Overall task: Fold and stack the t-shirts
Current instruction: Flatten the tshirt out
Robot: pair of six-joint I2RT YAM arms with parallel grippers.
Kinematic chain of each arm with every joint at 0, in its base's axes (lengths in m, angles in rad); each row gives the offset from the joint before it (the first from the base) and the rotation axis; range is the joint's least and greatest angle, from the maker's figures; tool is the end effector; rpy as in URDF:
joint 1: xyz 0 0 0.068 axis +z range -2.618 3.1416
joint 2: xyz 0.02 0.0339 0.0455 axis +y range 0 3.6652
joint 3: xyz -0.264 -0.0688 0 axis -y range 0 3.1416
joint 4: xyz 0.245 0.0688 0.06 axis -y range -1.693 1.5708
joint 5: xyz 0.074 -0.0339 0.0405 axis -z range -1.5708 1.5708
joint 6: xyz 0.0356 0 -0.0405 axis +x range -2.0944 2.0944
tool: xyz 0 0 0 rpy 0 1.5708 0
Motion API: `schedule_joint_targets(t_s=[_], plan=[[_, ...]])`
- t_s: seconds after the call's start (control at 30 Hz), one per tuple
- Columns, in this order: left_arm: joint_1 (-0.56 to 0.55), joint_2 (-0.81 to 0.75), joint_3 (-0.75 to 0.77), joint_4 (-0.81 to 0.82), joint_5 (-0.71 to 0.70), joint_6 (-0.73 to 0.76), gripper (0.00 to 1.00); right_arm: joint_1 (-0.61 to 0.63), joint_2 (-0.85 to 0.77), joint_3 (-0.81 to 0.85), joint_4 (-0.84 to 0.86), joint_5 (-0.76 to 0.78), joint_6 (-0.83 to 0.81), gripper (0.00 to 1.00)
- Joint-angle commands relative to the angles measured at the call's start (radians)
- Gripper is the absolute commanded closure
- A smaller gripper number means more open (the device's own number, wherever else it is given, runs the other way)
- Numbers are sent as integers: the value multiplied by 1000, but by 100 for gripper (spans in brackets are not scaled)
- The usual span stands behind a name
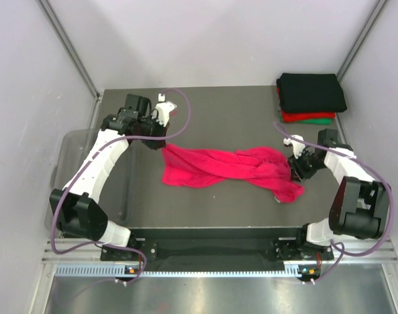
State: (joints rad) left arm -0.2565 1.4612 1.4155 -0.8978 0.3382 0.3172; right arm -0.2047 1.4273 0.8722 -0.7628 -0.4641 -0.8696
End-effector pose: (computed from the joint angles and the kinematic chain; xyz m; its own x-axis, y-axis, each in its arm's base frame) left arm 0.2889 -0.0880 0.3376 -0.6107 0.4644 -0.6415 0.6506 0.7560 -0.0721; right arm 0.2466 -0.0349 0.1942 -0.6667 -0.5594 -0.4925 -0.6778 0.7299 0.0884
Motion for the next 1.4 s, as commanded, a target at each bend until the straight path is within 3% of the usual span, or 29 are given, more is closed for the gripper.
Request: schedule_joint_targets(t_s=[0.0,0.2,0.3,0.33,0.37,0.7,1.03,1.2,1.37], plan=[[3,-42,-15,23,-10,19,100,7,27,59,83,-27,35,61],[3,-45,-27,28,-13,19,100,7,87,86,112,-34,43,60],[3,-44,-33,33,-21,20,100,7,119,102,111,-77,41,82],[3,-42,-33,36,-24,23,100,7,127,109,111,-88,46,97],[5,-38,-27,45,-28,22,100,7,127,125,112,-108,50,100],[5,99,250,-9,-143,7,100,8,-1,401,27,-139,109,100],[7,51,424,-1,-197,-4,100,8,-211,537,-26,-145,132,100],[7,-39,407,19,-183,29,100,8,-263,533,-87,-120,51,100],[7,-224,194,-15,-56,83,100,10,-326,426,-395,-224,-182,100]])
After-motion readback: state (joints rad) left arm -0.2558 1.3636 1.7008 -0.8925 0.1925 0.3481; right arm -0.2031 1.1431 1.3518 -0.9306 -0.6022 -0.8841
